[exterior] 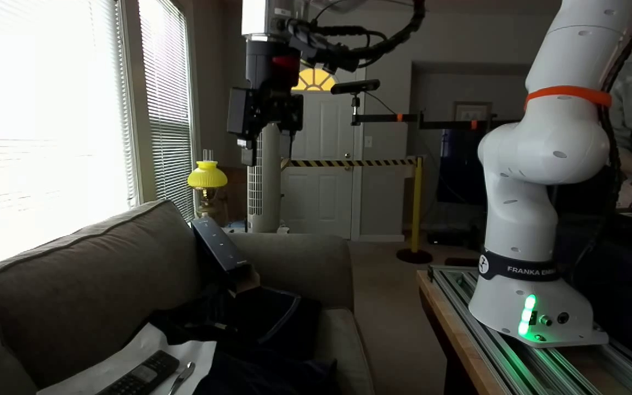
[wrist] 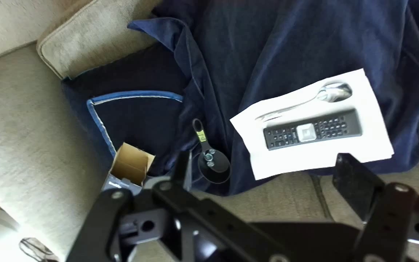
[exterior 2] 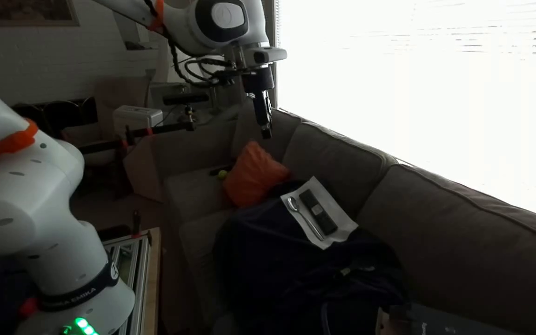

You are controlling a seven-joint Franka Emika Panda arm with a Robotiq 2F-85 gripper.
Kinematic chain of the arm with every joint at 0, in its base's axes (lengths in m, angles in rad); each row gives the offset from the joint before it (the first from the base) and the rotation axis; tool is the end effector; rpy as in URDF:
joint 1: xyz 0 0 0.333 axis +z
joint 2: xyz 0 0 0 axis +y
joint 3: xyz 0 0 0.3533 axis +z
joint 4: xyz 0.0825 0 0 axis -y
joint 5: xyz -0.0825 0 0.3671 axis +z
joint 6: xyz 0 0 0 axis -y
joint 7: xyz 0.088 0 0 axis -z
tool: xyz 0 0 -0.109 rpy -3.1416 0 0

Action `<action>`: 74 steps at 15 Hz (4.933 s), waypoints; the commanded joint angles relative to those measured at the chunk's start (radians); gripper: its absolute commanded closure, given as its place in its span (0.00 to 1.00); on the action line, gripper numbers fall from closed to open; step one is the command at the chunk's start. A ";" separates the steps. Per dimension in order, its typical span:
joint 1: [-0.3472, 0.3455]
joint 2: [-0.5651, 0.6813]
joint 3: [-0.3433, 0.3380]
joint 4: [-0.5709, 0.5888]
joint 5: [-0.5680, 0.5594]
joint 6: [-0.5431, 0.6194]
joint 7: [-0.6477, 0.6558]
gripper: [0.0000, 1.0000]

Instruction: Place the object on the silver spoon on the black bag.

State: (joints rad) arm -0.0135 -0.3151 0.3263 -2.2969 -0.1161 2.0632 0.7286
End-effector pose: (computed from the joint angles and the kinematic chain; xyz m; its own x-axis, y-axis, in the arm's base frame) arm 0.4153 0.1399 0.5152 0.9190 -0.3516 0.1782 -0.3742 -0.9203 0.1139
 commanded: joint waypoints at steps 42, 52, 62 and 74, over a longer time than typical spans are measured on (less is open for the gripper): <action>0.214 0.844 -0.284 0.319 0.110 0.537 0.703 0.00; 0.219 0.890 -0.264 0.321 0.153 0.571 0.623 0.00; 0.211 0.921 -0.246 0.326 0.283 0.590 0.496 0.34; 0.216 0.983 -0.252 0.357 0.303 0.607 0.466 0.49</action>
State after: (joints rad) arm 0.1973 0.6348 0.0745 -1.9653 0.1469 2.6443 1.2264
